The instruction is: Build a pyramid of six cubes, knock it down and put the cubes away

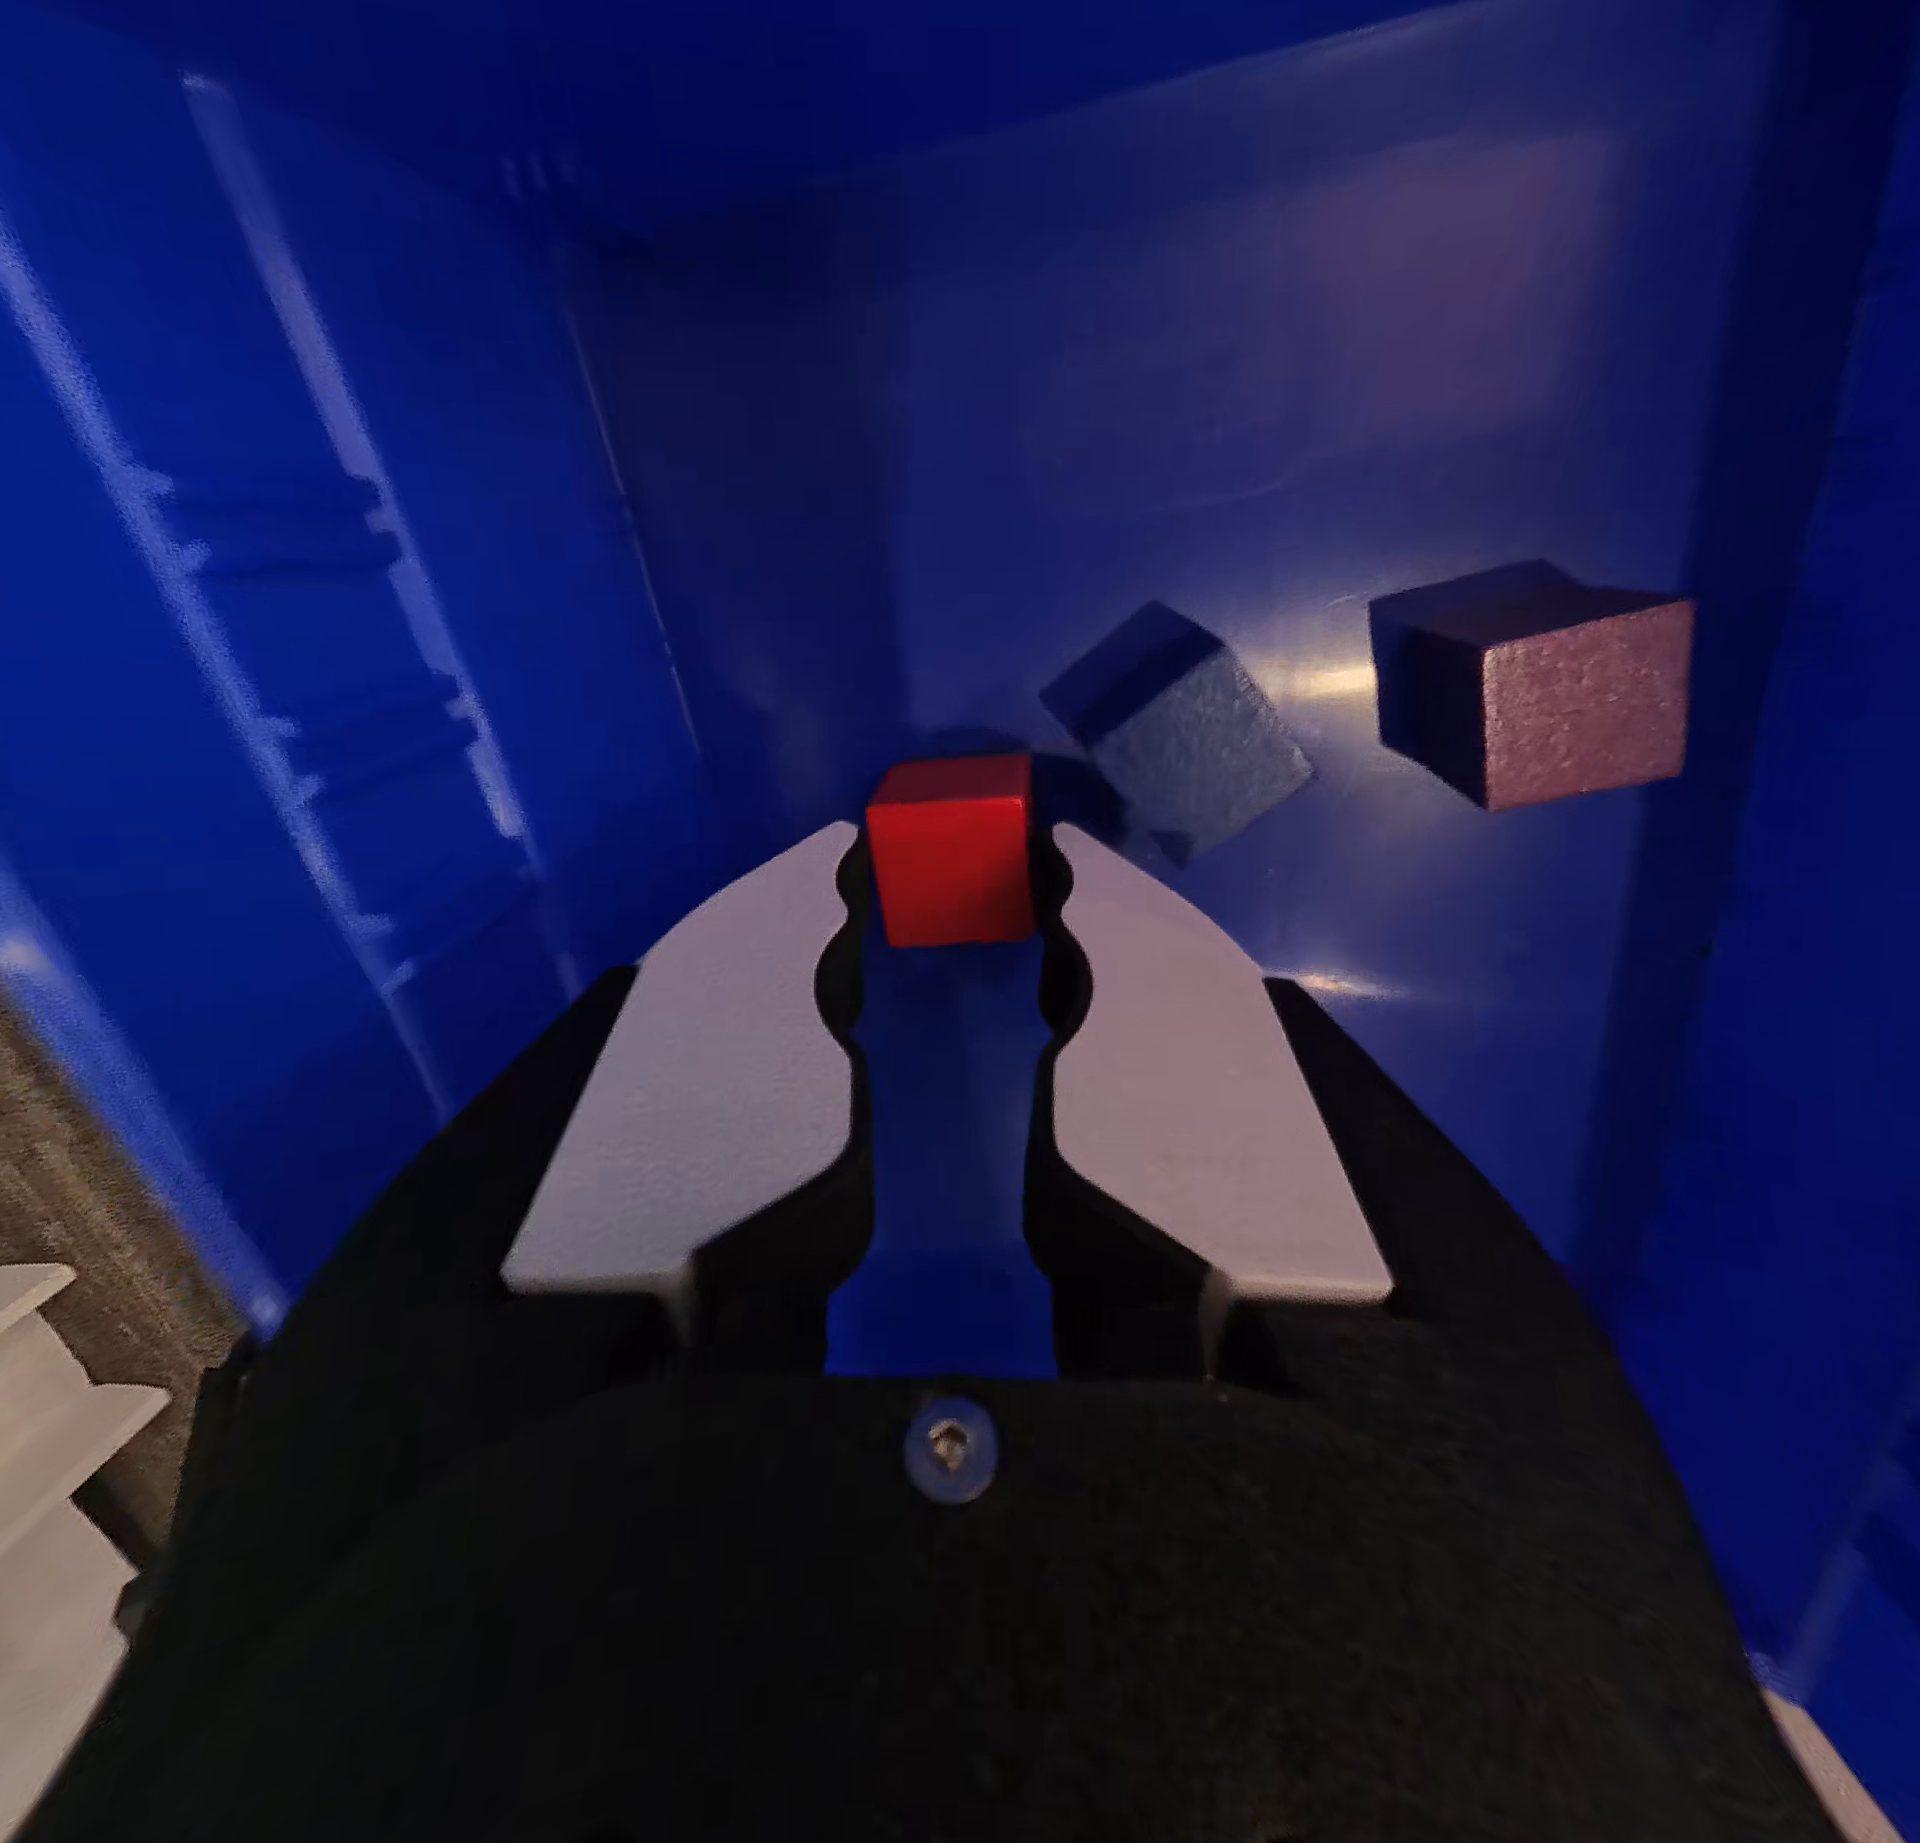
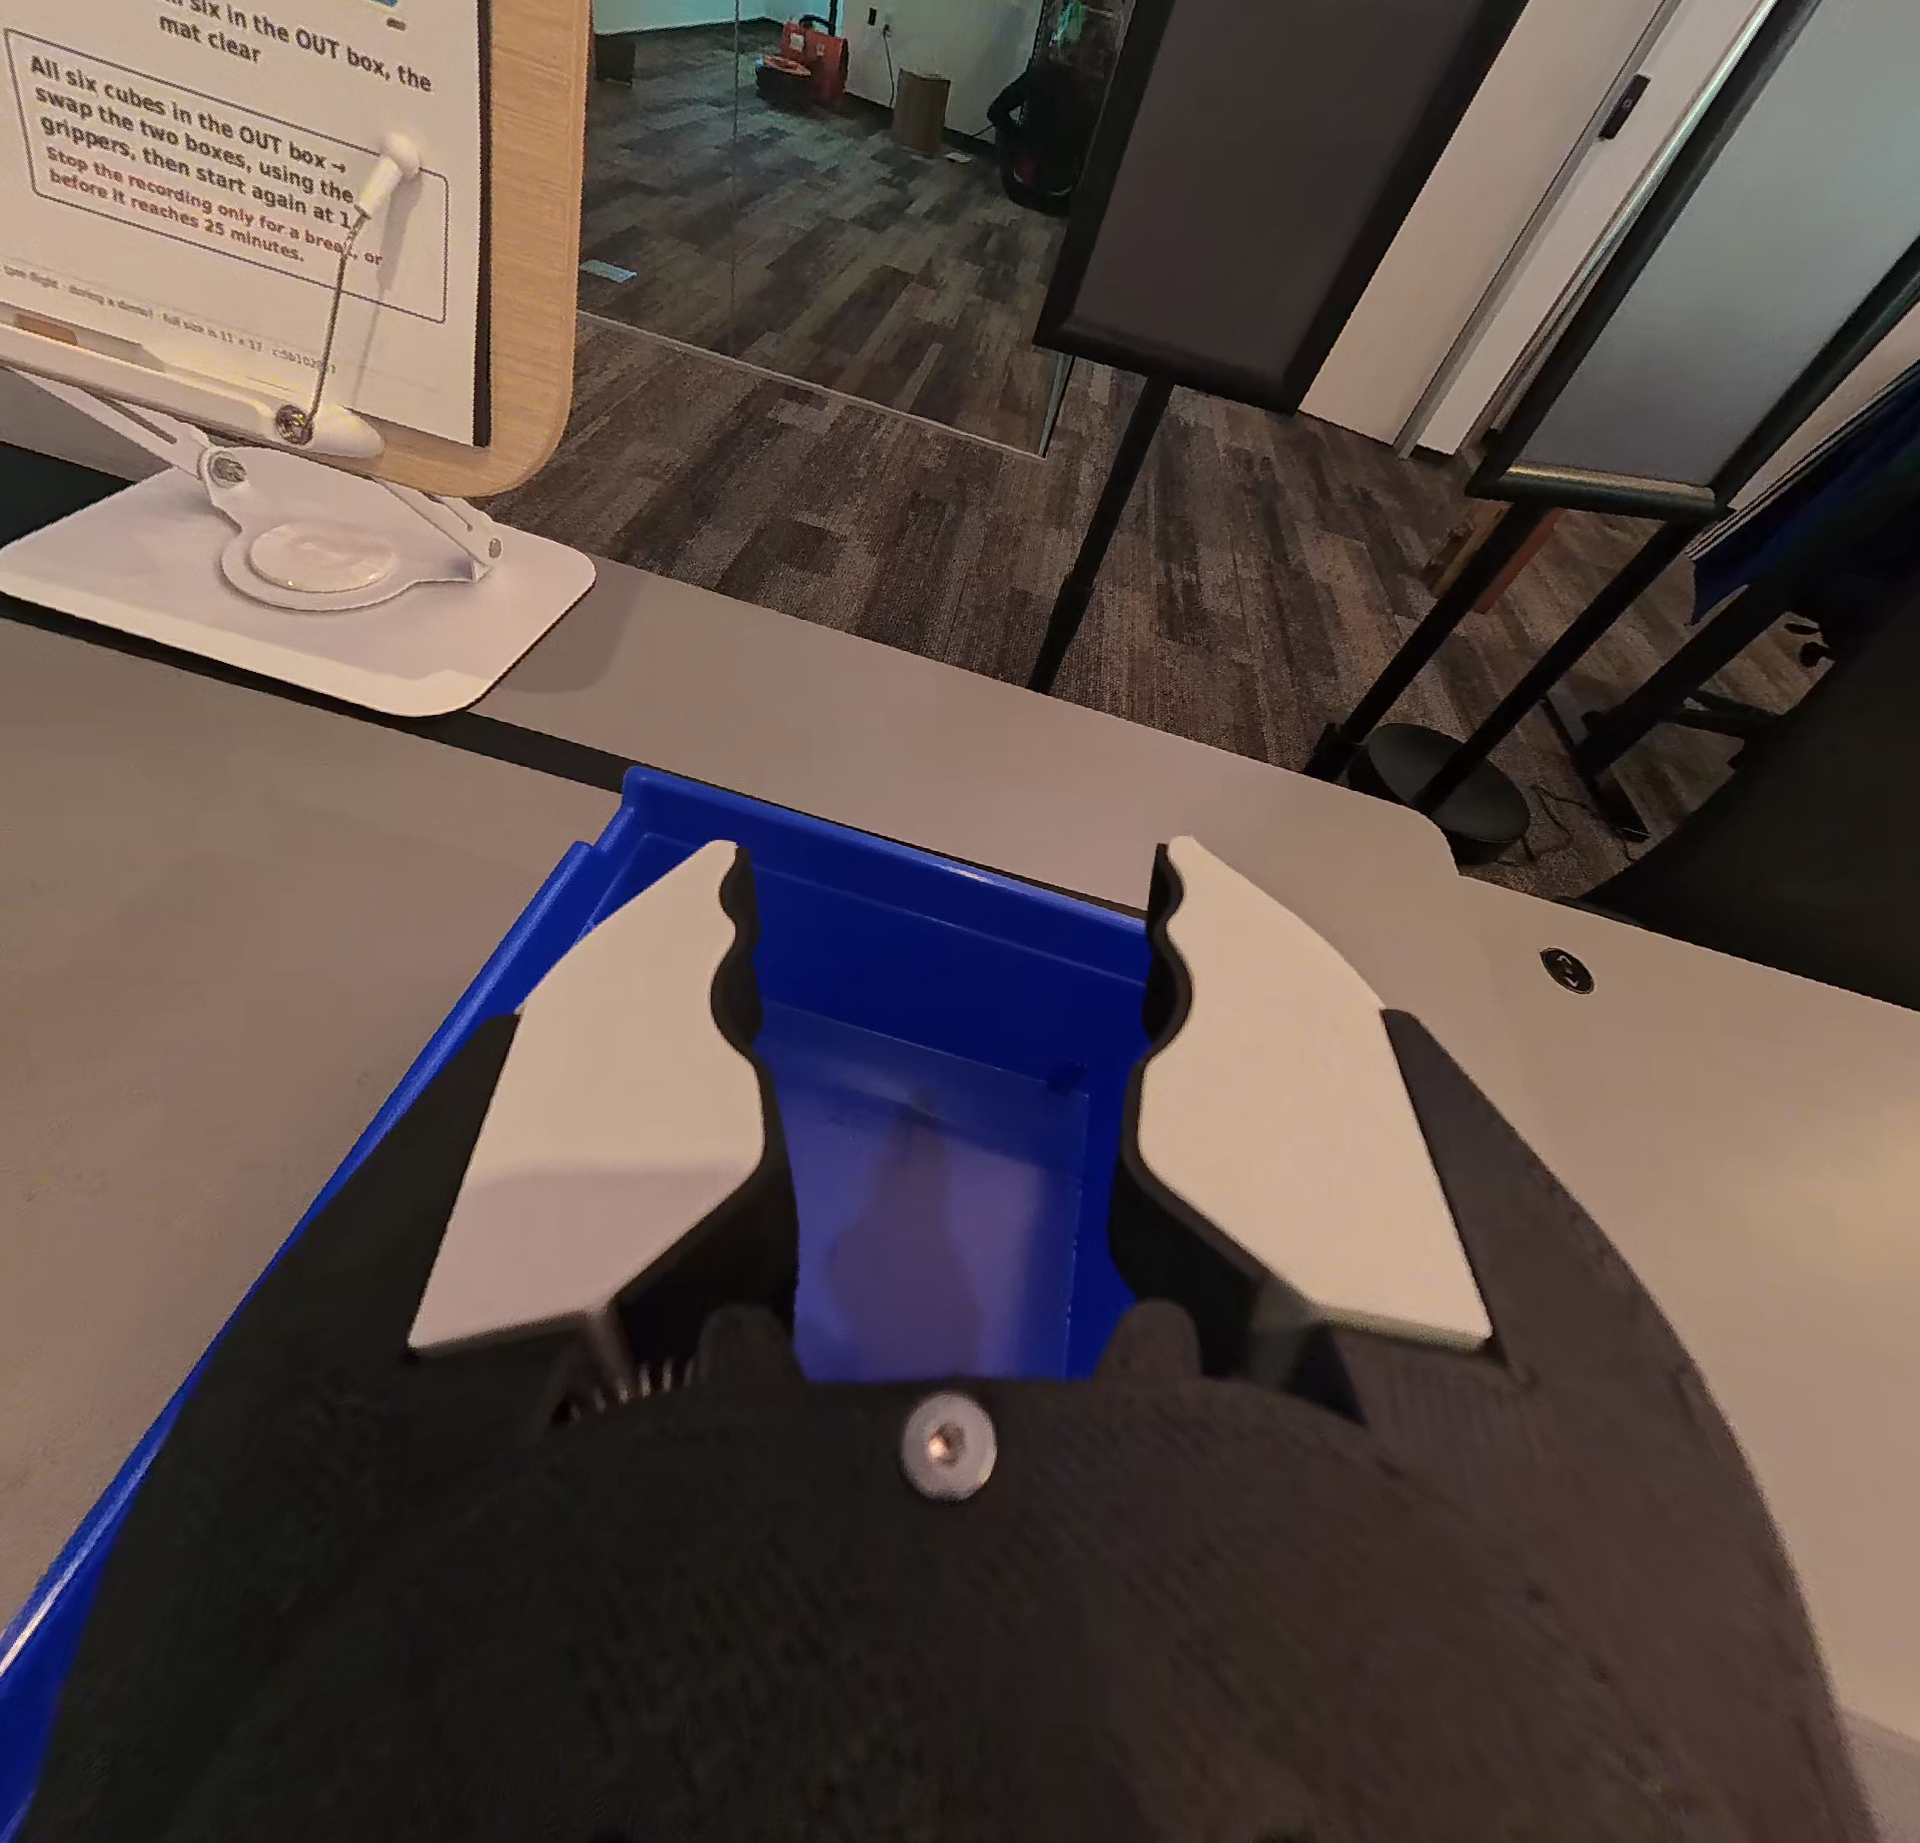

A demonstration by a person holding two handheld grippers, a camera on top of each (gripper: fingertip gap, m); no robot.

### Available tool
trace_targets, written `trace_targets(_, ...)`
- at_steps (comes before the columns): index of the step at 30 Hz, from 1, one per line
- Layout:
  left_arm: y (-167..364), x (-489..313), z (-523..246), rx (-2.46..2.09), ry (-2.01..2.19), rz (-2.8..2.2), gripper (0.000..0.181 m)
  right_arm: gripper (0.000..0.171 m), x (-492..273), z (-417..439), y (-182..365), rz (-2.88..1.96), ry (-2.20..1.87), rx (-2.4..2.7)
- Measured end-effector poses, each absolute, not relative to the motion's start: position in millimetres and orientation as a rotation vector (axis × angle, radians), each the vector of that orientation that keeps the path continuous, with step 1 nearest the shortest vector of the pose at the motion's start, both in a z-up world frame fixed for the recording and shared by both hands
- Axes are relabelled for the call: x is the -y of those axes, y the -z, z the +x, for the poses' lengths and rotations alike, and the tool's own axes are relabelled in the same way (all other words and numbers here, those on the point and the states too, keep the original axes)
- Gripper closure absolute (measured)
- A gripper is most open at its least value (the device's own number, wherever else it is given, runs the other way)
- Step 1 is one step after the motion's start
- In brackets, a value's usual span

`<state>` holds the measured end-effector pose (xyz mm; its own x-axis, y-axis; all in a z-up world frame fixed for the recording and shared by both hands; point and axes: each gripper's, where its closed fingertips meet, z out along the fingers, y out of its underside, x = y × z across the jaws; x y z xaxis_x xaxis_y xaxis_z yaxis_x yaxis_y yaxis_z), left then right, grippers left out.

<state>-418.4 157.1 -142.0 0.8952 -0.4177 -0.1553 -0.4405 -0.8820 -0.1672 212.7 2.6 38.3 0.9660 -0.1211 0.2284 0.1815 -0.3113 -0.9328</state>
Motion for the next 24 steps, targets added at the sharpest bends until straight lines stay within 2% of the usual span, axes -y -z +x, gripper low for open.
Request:
trace_targets(3, 116, -160, -426, -0.605, -0.202, -2.791, 0.152, 0.098, -3, 212, -37, -1.868, 0.301, 0.048)
trace_targets(7, 37, -157, -402, -0.573, -0.073, -2.511, 0.152, 0.098, -4, 211, -36, -1.875, 0.309, 0.056)
trace_targets(10, -29, -124, -315, -0.763, 0.283, -2.192, 0.153, 0.098, -6, 209, -35, -1.878, 0.314, 0.067)
trace_targets(13, -64, -57, -207, -1.088, 0.631, -1.889, 0.153, 0.098, -6, 207, -35, -1.876, 0.316, 0.078)
trace_targets(15, -57, -6, -146, -1.331, 0.761, -1.736, 0.153, 0.098, -7, 205, -35, -1.881, 0.319, 0.087)
trace_targets(17, -29, 30, -101, -1.561, 0.728, -1.618, 0.153, 0.098, -8, 203, -34, -1.886, 0.322, 0.099)
trace_targets(22, 63, 36, -56, -1.914, 0.203, -1.48, 0.153, 0.098, -8, 201, -33, -1.893, 0.334, 0.118)
trace_targets(24, 89, 37, -51, -1.977, 0.129, -1.534, 0.153, 0.098, -9, 201, -34, -1.891, 0.332, 0.117)
